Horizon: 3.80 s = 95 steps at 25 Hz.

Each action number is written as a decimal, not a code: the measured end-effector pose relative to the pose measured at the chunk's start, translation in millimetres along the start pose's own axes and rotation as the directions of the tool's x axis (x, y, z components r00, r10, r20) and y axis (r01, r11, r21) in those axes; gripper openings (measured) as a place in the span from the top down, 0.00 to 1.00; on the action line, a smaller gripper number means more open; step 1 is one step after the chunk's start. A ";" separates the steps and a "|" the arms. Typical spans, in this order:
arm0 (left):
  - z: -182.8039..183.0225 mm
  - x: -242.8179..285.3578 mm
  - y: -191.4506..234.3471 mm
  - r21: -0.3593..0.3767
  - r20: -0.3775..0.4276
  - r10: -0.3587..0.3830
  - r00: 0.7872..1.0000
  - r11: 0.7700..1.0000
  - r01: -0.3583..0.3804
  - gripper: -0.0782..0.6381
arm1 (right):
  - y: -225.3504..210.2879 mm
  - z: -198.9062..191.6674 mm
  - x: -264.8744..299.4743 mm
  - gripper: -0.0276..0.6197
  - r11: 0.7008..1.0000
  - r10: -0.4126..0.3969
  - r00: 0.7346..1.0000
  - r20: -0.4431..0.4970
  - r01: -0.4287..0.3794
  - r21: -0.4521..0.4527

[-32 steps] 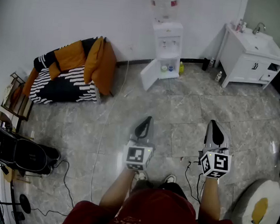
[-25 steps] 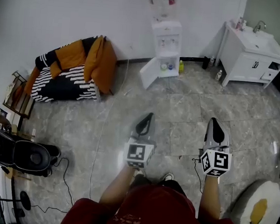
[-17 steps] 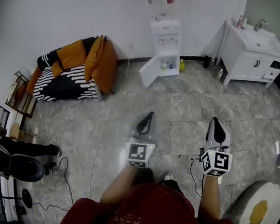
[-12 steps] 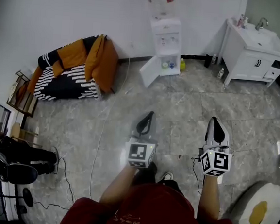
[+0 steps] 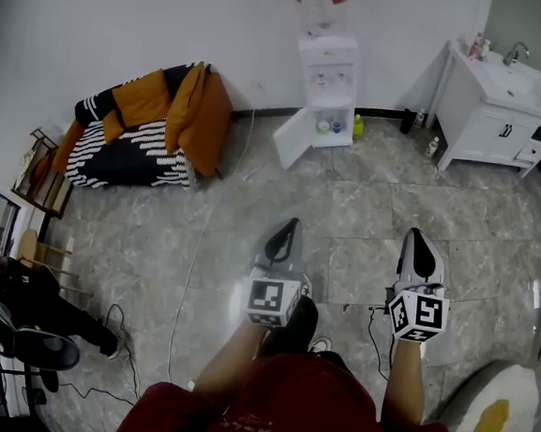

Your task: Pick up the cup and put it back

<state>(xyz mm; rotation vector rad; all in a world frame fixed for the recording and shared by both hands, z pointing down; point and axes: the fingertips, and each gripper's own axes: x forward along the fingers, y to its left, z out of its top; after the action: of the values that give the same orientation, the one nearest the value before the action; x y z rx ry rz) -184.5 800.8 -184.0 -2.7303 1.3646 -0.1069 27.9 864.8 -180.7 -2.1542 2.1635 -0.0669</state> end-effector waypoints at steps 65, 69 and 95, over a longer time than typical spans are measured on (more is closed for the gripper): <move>-21.6 644.1 285.7 0.042 -0.038 0.174 0.984 0.984 -0.173 0.89 | -185.3 -18.4 730.7 0.96 0.991 0.133 0.986 -0.101 -0.136 -0.017; -12.5 705.8 275.4 -0.009 -0.016 0.227 0.974 0.974 -0.227 0.89 | -236.8 -17.7 776.2 0.96 0.986 0.161 0.979 -0.122 -0.164 -0.017; -8.3 817.8 319.6 -0.004 0.010 0.244 0.970 0.970 -0.244 0.89 | -266.4 -13.9 897.8 0.96 0.981 0.192 0.977 -0.094 -0.192 0.010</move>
<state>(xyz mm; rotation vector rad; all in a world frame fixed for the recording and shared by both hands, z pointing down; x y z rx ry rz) 50.7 -45.1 -191.4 -2.5341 1.6838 -0.0731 289.3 -34.5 -170.2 -1.9679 2.4117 -0.1592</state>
